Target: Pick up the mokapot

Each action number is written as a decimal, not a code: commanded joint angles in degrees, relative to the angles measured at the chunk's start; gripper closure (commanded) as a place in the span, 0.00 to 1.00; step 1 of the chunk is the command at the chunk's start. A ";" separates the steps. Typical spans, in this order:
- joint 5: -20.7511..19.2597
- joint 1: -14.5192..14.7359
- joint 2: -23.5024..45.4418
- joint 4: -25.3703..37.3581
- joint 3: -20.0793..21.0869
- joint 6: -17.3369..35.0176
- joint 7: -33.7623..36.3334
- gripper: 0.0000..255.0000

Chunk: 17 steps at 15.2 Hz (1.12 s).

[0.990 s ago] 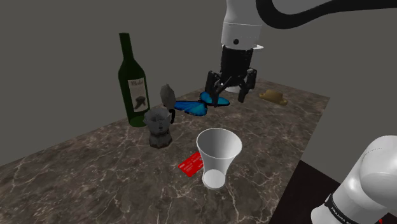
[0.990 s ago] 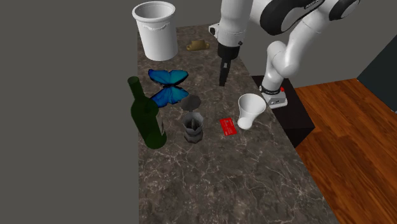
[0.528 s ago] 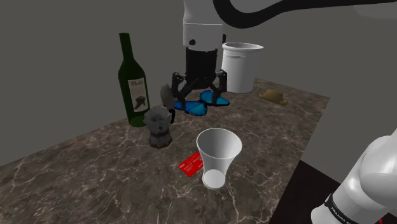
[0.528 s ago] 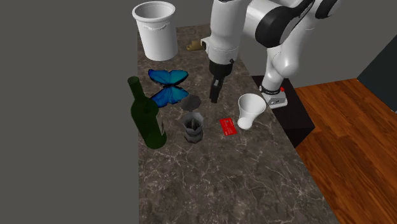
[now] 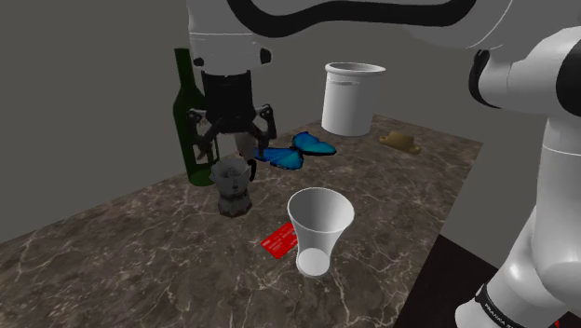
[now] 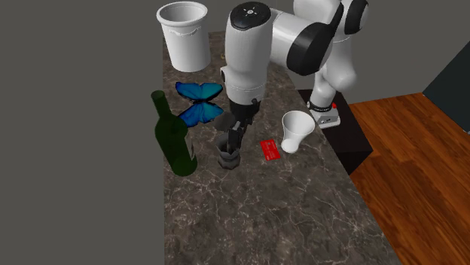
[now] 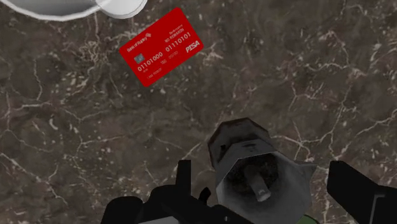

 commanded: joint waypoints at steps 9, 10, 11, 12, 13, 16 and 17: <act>-2.64 2.28 4.68 -0.22 -0.75 3.70 3.43 0.00; -2.64 2.28 4.68 -0.23 -0.75 3.70 3.43 0.00; -2.69 2.33 4.78 -0.11 -0.77 3.68 3.44 1.00; -2.73 2.39 4.85 -0.01 -0.78 3.64 3.46 1.00; -2.73 2.38 4.86 -0.02 -0.78 3.65 3.46 1.00; -2.74 2.39 4.87 0.00 -0.78 3.65 3.46 1.00; -2.78 2.43 4.95 0.13 -0.80 3.59 3.45 1.00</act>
